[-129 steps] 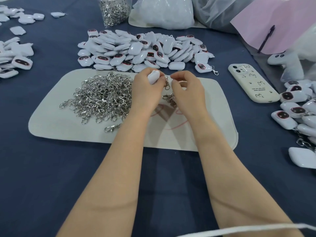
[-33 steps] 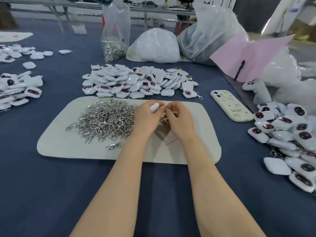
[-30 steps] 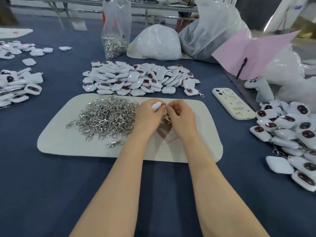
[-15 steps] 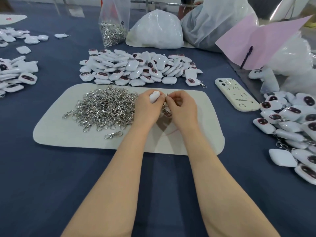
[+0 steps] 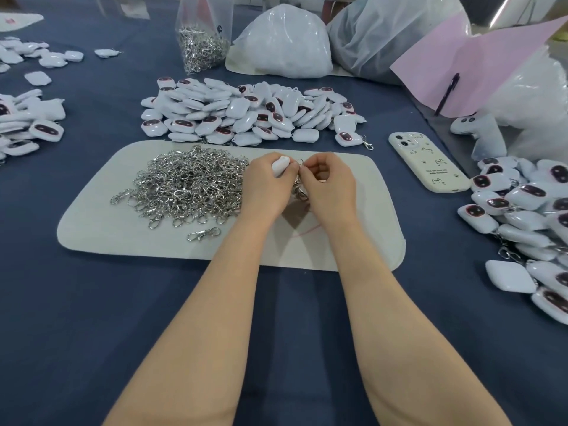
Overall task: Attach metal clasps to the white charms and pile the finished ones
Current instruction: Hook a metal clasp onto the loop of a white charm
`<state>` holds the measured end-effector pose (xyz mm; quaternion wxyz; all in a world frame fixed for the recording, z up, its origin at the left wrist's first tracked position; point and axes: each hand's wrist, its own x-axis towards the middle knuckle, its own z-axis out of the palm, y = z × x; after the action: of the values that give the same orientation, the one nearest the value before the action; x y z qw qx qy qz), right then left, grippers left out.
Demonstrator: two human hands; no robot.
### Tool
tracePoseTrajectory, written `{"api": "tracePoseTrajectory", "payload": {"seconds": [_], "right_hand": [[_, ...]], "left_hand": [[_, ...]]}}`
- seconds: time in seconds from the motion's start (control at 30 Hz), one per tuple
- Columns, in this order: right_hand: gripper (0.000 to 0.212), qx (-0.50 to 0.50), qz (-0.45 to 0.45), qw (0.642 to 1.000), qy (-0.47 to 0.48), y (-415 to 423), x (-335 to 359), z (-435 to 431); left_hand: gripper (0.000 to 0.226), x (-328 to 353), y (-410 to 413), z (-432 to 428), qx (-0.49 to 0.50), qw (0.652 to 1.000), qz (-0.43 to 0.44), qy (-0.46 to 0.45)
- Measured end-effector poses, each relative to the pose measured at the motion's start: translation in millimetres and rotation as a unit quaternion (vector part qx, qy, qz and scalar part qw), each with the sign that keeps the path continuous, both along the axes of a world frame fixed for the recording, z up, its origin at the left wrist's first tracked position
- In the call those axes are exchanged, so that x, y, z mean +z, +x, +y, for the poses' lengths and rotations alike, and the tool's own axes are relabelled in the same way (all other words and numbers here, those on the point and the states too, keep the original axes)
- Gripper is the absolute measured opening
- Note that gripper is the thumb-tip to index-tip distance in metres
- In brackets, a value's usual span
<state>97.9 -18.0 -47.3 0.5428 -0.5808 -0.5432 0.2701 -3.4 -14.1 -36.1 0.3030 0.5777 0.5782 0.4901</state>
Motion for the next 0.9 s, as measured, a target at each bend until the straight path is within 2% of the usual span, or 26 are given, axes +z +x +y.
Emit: {"api": "tracePoseTrajectory", "payload": {"seconds": [0.37,0.5,0.9], "right_hand": [[0.013,0.017,-0.010,1.000,0.011,-2.6,-0.5,-0.2],[0.013,0.013,-0.035,0.999,0.016,-3.1,0.1,-0.2],[0.012,0.013,-0.002,1.000,0.016,-2.0,0.9,-0.1]], "left_hand": [[0.015,-2.6,0.6,-0.2,0.026,0.998,0.046,0.024],[0.015,-1.3,1.7,0.4,0.025,0.999,0.039,0.019],[0.016,3.4,1.7,-2.5,0.020,1.000,0.009,-0.002]]}}
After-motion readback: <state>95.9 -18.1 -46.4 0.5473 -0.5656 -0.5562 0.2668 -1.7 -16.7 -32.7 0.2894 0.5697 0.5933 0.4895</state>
